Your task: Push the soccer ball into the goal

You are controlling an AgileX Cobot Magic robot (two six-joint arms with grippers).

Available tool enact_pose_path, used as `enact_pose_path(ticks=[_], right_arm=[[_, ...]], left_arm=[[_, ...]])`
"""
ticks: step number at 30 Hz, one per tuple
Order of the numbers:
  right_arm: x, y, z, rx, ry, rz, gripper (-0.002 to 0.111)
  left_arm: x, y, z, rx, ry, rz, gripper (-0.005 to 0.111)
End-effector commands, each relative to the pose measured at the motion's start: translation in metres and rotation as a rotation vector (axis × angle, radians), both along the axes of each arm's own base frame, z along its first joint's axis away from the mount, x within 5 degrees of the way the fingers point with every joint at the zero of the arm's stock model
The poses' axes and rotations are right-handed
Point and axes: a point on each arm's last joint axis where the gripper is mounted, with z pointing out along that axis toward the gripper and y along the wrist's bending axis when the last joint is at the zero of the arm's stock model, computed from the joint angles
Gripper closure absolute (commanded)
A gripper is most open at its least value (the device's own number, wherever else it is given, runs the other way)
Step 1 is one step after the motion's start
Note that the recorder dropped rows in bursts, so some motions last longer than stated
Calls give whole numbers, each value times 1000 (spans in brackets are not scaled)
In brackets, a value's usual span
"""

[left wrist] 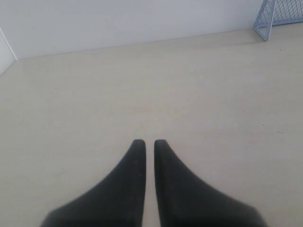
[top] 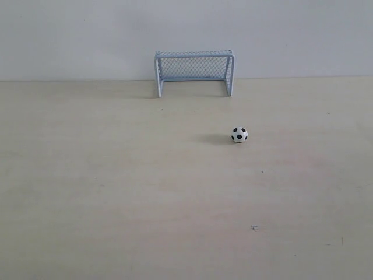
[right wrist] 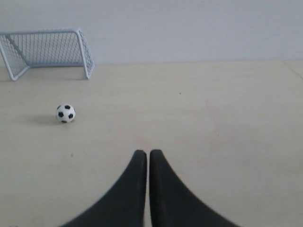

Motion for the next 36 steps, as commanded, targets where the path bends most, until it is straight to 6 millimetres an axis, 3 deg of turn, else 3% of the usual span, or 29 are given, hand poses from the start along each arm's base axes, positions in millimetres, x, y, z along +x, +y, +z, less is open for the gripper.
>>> enact_pose_path(ticks=[1,15,23,28,36], right_arm=[[1,-1,12,-5,-136,-9,108],[0,-2,31,11,-339,-19,108],[0,-2,35,12,-361,-20,108],[-4,-2,64,13,-383,-17,108],[7,-1,90,9,-296,-14,108]], left_arm=[[0,-1,1,-8,-3,-6,100],[0,-1,1,-8,-3,-6,100],[0,-1,1,-8,-3,-6,100],[0,-1,1,-8,-3,-6,100],[0,-1,1,-8,-3,-6,100]])
